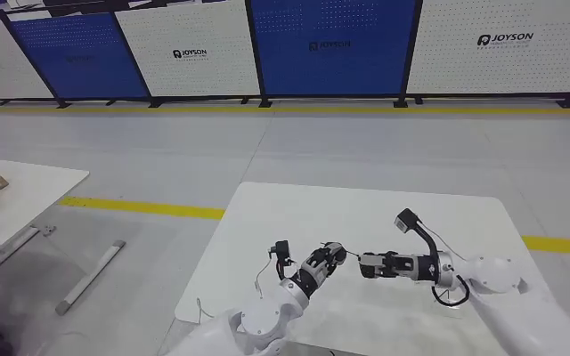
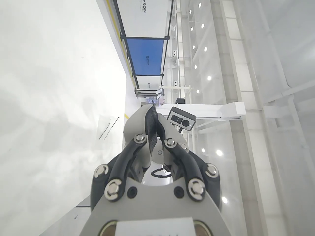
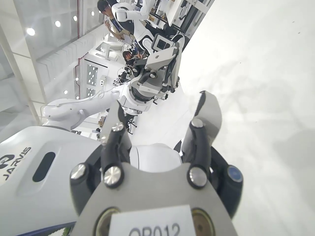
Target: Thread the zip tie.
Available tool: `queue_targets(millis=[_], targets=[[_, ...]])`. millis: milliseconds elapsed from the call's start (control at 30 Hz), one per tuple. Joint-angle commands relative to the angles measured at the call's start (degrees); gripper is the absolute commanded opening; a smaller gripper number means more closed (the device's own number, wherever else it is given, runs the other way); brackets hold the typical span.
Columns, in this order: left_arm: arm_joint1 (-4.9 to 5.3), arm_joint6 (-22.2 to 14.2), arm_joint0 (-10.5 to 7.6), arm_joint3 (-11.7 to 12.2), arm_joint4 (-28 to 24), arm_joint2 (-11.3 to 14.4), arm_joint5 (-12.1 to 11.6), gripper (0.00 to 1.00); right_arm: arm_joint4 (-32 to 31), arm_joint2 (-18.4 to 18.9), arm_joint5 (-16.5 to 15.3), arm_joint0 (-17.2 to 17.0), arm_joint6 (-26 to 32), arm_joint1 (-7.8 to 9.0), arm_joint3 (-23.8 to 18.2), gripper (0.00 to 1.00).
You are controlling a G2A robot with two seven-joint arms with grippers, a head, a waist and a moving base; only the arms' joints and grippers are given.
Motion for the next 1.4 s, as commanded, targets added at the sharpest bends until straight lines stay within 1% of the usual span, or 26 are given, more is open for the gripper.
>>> queue_targets(millis=[0, 400, 433, 467, 500, 533, 733, 767, 800, 833, 900, 967, 1033, 1100, 1133, 1167, 1367], targets=[[-0.15, -0.3, 0.18, 0.0, 0.0, -0.3, 0.2, 0.0, 0.0, -0.1, 0.0, 0.2, 0.2, -0.27, 0.5, 0.0], [-1.1, -1.6, 1.84, -0.3, 1.8, -2.2, 0.7, 0.0, 1.2, 0.7, 0.0, 0.4, 2.4, -1.7, 2.7, 0.0], [-1.17, -1.7, 1.96, -0.3, 1.9, -2.3, 0.7, 0.0, 1.3, 0.6, 0.0, 0.5, 2.7, -1.8, 3.0, 0.22], [-1.26, -1.8, 2.13, -0.4, 2.0, -2.5, 0.7, 0.0, 1.5, 0.6, 0.0, 0.6, 2.9, -1.93, 3.4, 0.37], [-1.32, -1.9, 2.25, -0.4, 2.1, -2.7, 0.7, 0.0, 1.7, 0.6, 0.1, 0.6, 2.9, -2.04, 3.7, 0.42], [-1.39, -2.0, 2.36, -0.4, 2.2, -2.8, 0.7, 0.0, 2.0, 0.6, 0.0, 0.7, 3.0, -2.14, 4.0, 0.44], [-1.81, -2.8, 3.12, -0.6, 2.9, -3.7, 1.0, 0.0, 2.7, 1.0, 0.0, 0.8, 3.6, -2.68, 5.0, 0.39], [-1.87, -2.9, 3.25, -0.7, 3.1, -3.8, 1.1, 0.0, 2.7, 1.1, 0.0, 0.8, 3.6, -2.74, 5.0, 0.37], [-1.93, -3.0, 3.38, -0.8, 3.3, -3.8, 1.1, 0.0, 2.7, 1.2, 0.0, 0.8, 3.6, -2.8, 5.1, 0.31], [-2.01, -3.2, 3.56, -0.8, 3.5, -4.0, 1.1, 0.0, 2.7, 1.3, 0.0, 0.8, 3.6, -2.9, 5.2, 0.29], [-2.14, -3.4, 3.79, -0.9, 3.8, -4.2, 1.1, 0.0, 2.6, 1.2, 0.1, 0.9, 3.7, -3.06, 5.4, 0.3], [-2.29, -3.6, 4.05, -1.1, 3.9, -4.4, 1.1, 0.0, 2.7, 1.1, 0.2, 1.1, 3.8, -3.28, 5.6, 0.28], [-2.41, -3.8, 4.26, -1.2, 4.1, -4.7, 1.1, 0.0, 2.8, 1.1, 0.3, 1.2, 4.0, -3.47, 5.9, 0.18], [-2.55, -4.0, 4.51, -1.2, 4.4, -4.9, 1.2, 0.0, 2.6, 1.0, 0.5, 1.3, 4.0, -3.68, 6.4, 0.18], [-2.61, -4.1, 4.59, -1.2, 4.7, -4.9, 1.3, 0.0, 2.5, 0.9, 0.6, 1.4, 3.9, -3.77, 6.5, 0.12], [-2.7, -4.1, 4.71, -1.2, 5.0, -5.0, 1.4, 0.0, 2.5, 0.9, 0.5, 1.4, 3.8, -3.89, 6.6, 0.0], [-3.17, -4.6, 5.03, -1.0, 5.4, -5.4, 1.9, 0.0, 2.2, 1.1, 0.5, 1.5, 4.0, -4.26, 7.0, 0.0]])
